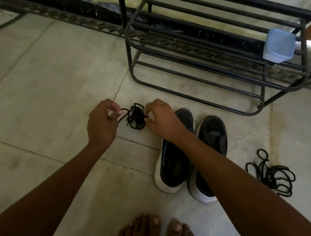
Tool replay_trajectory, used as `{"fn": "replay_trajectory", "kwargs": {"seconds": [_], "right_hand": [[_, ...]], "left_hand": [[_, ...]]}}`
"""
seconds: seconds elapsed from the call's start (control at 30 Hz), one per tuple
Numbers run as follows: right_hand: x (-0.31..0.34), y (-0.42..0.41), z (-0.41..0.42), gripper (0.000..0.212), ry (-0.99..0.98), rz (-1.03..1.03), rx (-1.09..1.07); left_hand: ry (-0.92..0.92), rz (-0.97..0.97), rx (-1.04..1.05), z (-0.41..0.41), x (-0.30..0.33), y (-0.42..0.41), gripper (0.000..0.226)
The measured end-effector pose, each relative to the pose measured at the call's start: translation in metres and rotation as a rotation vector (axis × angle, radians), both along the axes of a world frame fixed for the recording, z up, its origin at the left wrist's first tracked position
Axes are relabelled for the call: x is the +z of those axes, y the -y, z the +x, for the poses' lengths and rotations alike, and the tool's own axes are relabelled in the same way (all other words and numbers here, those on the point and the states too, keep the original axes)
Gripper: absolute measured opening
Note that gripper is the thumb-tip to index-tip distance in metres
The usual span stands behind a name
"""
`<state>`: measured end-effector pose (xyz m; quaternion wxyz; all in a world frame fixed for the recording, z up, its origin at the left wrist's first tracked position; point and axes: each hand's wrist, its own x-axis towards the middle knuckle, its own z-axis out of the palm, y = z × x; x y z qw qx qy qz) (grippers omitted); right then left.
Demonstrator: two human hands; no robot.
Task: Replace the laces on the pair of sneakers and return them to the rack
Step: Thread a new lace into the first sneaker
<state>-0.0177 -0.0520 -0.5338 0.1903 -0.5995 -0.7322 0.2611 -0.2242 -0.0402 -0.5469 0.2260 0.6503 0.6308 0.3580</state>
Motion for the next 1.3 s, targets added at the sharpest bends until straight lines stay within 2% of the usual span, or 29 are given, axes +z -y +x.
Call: {"fn": "replay_trajectory", "kwargs": {"seconds": [0.1,0.17,0.27,0.37,0.43,0.5,0.57,0.6,0.67,0.7,0.73,0.8,0.87,0.9,0.93,1.03,1.1,1.13,1.17,1.23,1.3], "right_hand": [[0.011,-0.006,-0.011,0.036,-0.225,0.03,0.014],[0.022,-0.006,-0.021,0.043,-0.484,-0.12,0.01],[0.035,-0.005,-0.026,0.037,-0.828,-0.38,0.005],[0.047,-0.002,-0.017,0.033,-0.891,-0.373,-0.039],[0.053,-0.004,-0.009,0.028,-0.861,-0.284,-0.072],[0.058,-0.009,0.0,0.021,-0.814,-0.187,-0.065],[0.063,-0.014,0.009,0.017,-0.773,-0.129,-0.042],[0.066,-0.015,0.012,0.015,-0.751,-0.116,-0.022],[0.071,-0.015,0.012,0.011,-0.692,-0.111,0.032],[0.072,-0.015,0.01,0.01,-0.664,-0.115,0.059],[0.073,-0.014,0.007,0.01,-0.643,-0.122,0.085],[0.074,-0.012,0.001,0.012,-0.614,-0.128,0.113],[0.075,-0.011,-0.003,0.013,-0.616,-0.125,0.133],[0.077,-0.01,-0.003,0.013,-0.623,-0.122,0.136],[0.08,-0.01,-0.002,0.015,-0.63,-0.121,0.13],[0.09,-0.011,0.006,0.018,-0.632,-0.112,0.05],[0.098,-0.011,0.015,0.018,-0.635,-0.12,0.025],[0.101,-0.012,0.019,0.017,-0.642,-0.124,0.03],[0.104,-0.012,0.022,0.017,-0.647,-0.128,0.039],[0.106,-0.012,0.024,0.016,-0.646,-0.143,0.064],[0.106,-0.012,0.021,0.014,-0.639,-0.153,0.103]], "left_hand": [[0.067,0.079,-0.015,0.006,0.021,0.015,0.008],[0.079,0.146,-0.028,0.01,0.034,0.018,0.005],[0.073,0.215,0.019,0.008,0.045,0.009,0.004],[0.02,0.193,0.191,-0.011,0.041,-0.005,0.014],[-0.125,0.052,0.339,-0.029,0.033,-0.01,0.023],[-0.334,-0.236,0.404,-0.052,0.019,-0.015,0.02],[-0.503,-0.561,0.32,-0.074,0.007,-0.016,0.013],[-0.58,-0.692,0.25,-0.082,0.003,-0.015,0.016],[-0.641,-0.766,0.113,-0.086,-0.002,-0.014,0.025],[-0.581,-0.698,0.023,-0.083,0.001,-0.014,0.025],[-0.447,-0.603,-0.091,-0.078,0.005,-0.014,0.029],[0.002,-0.513,-0.345,-0.057,0.029,-0.012,0.053],[0.47,-0.621,-0.579,-0.031,0.054,-0.006,0.078],[0.594,-0.682,-0.656,-0.021,0.059,-0.004,0.085],[0.631,-0.736,-0.704,-0.014,0.061,-0.002,0.084],[0.612,-0.786,-0.696,-0.016,0.054,-0.002,0.045],[0.611,-0.786,-0.601,-0.035,0.04,-0.007,0.046],[0.544,-0.818,-0.556,-0.047,0.036,-0.009,0.048],[0.398,-0.849,-0.546,-0.058,0.032,-0.011,0.044],[-0.079,-0.959,-0.62,-0.077,0.027,-0.015,0.028],[-0.409,-1.072,-0.677,-0.083,0.027,-0.016,0.017]]}}
